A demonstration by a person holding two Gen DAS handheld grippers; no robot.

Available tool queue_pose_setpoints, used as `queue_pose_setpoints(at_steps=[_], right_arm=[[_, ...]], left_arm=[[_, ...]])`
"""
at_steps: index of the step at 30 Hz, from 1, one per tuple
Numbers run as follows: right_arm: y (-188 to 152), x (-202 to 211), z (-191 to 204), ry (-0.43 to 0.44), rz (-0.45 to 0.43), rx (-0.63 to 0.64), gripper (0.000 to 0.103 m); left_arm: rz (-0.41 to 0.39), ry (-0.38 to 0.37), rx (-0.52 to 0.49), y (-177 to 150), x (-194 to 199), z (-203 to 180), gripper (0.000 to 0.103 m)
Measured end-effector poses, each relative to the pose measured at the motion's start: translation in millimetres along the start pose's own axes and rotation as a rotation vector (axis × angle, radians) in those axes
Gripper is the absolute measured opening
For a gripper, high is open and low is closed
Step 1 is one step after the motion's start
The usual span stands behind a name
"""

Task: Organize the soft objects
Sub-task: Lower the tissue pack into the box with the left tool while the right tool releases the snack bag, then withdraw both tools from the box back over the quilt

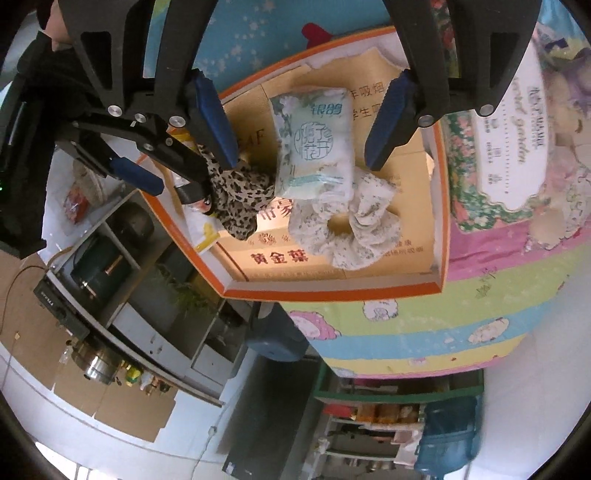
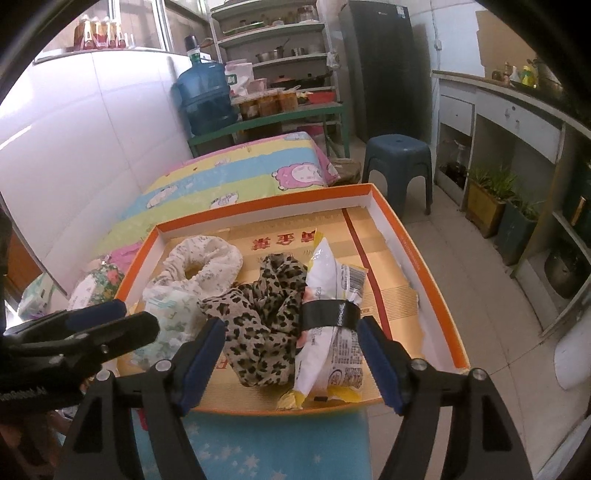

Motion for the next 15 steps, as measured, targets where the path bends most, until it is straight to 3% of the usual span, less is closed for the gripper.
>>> queue_pose_setpoints(at_steps=[6, 15], right_arm=[[0, 14, 1, 0.015, -0.013, -0.031, 0.074], [-5, 38, 8, 0.003, -0.044, -0.04, 0.074]], left_arm=[[-0.028, -0.003, -0.017, -2, 22, 2, 0.073], [-0.103, 0.075, -0.044, -11, 66, 13, 0.073]])
Point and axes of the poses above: each gripper's, at about its wrist camera, not at the fingertips, and x roughly against the way its jaws point, z to its left, y to its top, the point moved 8 cm from there along -x, roughly the way its jaws point, and after that the axes turned 3 degrees about z, right-handed, at the moved point
